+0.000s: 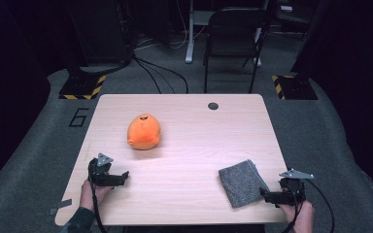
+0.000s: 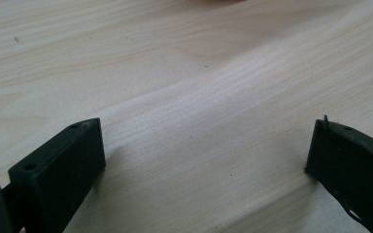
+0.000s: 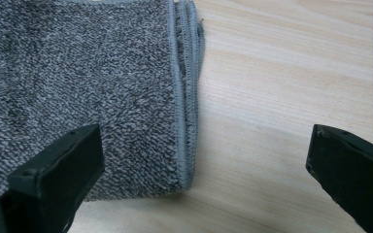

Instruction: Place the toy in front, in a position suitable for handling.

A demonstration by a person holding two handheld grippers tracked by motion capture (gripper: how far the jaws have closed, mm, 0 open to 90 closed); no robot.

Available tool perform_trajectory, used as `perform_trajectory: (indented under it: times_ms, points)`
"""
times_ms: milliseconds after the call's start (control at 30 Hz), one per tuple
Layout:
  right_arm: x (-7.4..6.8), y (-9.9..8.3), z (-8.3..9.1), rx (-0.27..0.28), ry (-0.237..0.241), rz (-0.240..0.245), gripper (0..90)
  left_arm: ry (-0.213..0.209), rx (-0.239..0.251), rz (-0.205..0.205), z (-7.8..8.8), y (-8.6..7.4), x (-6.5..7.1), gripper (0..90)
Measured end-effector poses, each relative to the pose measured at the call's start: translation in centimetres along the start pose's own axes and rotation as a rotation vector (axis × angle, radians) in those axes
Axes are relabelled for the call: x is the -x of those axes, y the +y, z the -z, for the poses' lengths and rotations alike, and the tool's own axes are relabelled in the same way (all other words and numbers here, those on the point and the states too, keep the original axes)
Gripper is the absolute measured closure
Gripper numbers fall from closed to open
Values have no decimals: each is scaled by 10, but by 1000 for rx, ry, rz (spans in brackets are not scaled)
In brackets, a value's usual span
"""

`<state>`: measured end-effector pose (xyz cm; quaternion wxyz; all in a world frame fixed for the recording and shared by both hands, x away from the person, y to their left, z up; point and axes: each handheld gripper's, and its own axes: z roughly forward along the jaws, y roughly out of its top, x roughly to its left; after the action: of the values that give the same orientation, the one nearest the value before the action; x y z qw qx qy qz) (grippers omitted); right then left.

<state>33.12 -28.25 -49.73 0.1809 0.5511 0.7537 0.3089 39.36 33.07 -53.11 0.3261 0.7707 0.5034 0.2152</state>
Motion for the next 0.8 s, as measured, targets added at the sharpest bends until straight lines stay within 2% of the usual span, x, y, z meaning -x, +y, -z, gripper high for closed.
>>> perform_trajectory:
  times_ms: [67, 133, 367, 533, 633, 667, 700, 733, 800]
  points:
    - [-2, 0, 0, -5, -1, -14, 0, 0, -1, 1, 0, 0, 0, 2]
    - [-3, 1, 0, -5, 3, 10, 0, 1, 9, 3, -1, 0, 0, 1]
    - [-9, 5, 0, 0, 12, 28, 0, 1, 9, 2, -1, 0, 0, 1]
    - [-20, 12, -5, -12, 27, 53, 0, 1, 9, 2, -1, 0, 0, 2]
    - [-26, 14, -6, -23, 24, 47, 0, 1, 8, 2, -1, 0, 0, 1]
    - [-26, 15, -7, -22, 34, 78, 0, 1, 9, 2, -1, 0, 0, 2]
    - [-30, 16, -7, -18, 35, 64, 0, 1, 9, 2, -1, 0, 0, 1]
    - [-31, 18, -7, -19, 47, 88, 0, 1, 9, 2, -1, 0, 0, 2]
    - [-34, 21, -8, -18, 55, 97, 0, 1, 9, 2, -1, 0, 0, 2]
